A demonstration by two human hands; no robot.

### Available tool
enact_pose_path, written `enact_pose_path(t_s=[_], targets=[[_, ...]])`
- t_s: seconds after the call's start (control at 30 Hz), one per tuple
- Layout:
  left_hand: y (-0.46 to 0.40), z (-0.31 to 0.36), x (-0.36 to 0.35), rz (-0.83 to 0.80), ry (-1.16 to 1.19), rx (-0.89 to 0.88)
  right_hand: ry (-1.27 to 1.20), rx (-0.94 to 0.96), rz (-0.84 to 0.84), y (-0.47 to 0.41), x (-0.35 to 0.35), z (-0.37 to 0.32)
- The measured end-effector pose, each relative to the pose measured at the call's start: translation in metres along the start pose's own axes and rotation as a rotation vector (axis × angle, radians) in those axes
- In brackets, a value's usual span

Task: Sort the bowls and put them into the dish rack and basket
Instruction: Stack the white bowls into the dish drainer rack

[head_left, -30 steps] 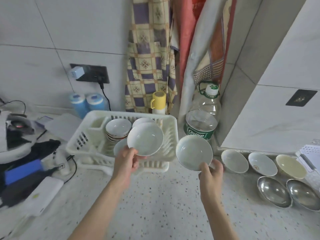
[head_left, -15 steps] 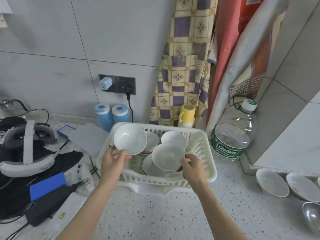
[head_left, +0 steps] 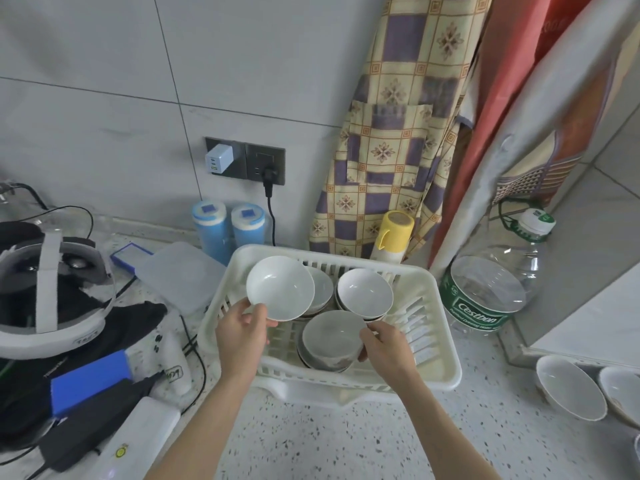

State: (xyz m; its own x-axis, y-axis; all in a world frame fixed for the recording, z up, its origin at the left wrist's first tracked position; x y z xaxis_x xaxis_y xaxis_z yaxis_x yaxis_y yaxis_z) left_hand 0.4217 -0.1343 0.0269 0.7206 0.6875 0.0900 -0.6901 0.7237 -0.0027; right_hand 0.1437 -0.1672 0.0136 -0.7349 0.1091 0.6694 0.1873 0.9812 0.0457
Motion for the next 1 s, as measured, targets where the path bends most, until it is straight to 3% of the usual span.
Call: enact_pose_path(t_s=[0.3,0.6,1.0], targets=[[0.001,-0.002,-0.001,0.047,-0.06,-0.022,0.041,-0.007,-0.061,-0.003,-0.011,0.005],[-0.008,-0.016,0.001,0.107,0.027,0.119,0.083,-0.009,-0.15,-0.006,-0.025,0.013],[-0.001,-0.008,-0.005,-0.004,-0.124,0.071,0.078,-0.032,-0.166,-0.012,-0.035,0.025]])
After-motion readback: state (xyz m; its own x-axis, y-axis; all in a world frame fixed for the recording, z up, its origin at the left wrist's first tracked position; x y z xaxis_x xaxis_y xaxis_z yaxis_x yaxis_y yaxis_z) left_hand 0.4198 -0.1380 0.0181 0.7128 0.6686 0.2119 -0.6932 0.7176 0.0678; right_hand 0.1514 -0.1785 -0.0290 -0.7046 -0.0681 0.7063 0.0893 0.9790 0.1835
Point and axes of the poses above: each hand's wrist, its own y-axis away from the middle knuckle, its own x-axis out of the back of the hand, z = x × y, the point moved 9 cm from there along -y, towards the middle knuckle, and after that the axes turned 12 degrees about z, right-handed, at the moved point
